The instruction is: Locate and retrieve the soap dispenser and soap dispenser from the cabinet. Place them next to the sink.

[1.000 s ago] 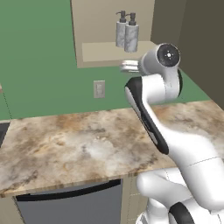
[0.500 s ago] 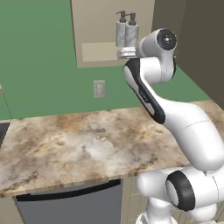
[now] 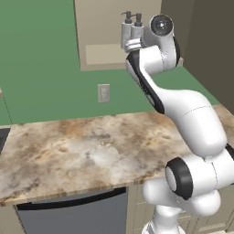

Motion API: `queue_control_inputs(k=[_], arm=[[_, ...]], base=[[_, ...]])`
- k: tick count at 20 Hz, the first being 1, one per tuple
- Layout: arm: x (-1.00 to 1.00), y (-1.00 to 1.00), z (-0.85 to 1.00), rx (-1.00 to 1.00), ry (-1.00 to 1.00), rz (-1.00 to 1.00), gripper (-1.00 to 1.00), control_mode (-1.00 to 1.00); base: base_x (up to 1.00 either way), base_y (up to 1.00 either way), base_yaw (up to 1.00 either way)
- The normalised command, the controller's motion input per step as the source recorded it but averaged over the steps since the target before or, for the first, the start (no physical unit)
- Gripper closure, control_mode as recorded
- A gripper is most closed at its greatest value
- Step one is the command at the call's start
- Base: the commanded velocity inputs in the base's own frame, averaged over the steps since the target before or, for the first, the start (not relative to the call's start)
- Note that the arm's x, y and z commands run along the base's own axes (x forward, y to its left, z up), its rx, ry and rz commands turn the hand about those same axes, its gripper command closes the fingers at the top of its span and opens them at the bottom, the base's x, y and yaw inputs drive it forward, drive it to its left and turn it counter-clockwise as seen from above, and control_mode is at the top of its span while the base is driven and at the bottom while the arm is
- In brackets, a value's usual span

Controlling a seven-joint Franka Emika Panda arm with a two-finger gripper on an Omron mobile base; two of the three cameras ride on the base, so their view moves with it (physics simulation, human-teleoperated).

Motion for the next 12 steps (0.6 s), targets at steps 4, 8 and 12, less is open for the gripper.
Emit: queue_control_inputs(k=[4,8,12], arm=[[0.09,-0.03,-0.02,0.0,0.0,-0.02,-1.0,-1.0],[0.34,-0.01,0.0,0.03,0.0,0.0,-1.0,-1.0],[0.61,-0.2,0.0,0.02,0.01,0.0,-1.0,-1.0]], base=[[0.0,0.0,0.0],[0.0,0.0,0.0],[0.0,0.0,0.0]])
